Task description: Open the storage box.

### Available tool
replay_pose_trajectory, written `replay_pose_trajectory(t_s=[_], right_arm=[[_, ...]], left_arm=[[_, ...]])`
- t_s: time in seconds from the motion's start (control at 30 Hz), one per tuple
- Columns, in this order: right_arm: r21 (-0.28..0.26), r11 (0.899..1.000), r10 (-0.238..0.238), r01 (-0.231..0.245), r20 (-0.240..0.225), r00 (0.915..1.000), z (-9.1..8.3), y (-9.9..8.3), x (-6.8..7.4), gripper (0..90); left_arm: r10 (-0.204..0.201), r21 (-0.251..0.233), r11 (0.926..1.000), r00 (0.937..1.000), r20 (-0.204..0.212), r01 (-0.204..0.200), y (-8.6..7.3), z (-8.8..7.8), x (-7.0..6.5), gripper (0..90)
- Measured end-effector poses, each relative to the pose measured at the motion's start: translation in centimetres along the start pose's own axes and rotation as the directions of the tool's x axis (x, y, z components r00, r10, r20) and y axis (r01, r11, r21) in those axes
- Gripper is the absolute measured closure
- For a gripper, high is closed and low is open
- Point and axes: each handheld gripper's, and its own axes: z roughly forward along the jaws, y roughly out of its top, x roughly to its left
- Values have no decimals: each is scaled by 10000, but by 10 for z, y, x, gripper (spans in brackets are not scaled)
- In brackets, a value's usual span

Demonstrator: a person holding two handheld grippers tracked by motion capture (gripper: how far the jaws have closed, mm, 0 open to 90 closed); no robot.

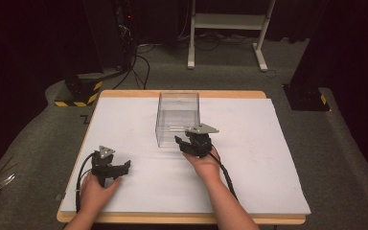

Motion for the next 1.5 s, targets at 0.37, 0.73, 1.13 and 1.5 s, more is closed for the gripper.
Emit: replay_pose_trajectory(t_s=[0.37,0.73,1.13,1.5], right_arm=[[-229,9995,219,-231,-493,9985,-2,-1,-10,592],[-257,9996,68,-91,-872,9962,0,-3,-18,683],[-464,9988,-215,164,-1124,9934,-4,-6,-24,777],[-594,9975,-459,386,-1262,9909,-16,-15,-20,814]], left_arm=[[1,7,10000,10000,3,-1,0,0,0,103],[-2,5,10000,10000,4,2,0,0,0,103],[5,12,10000,10000,10,-5,0,0,0,103],[4,6,10000,10000,0,-4,0,0,0,103]])
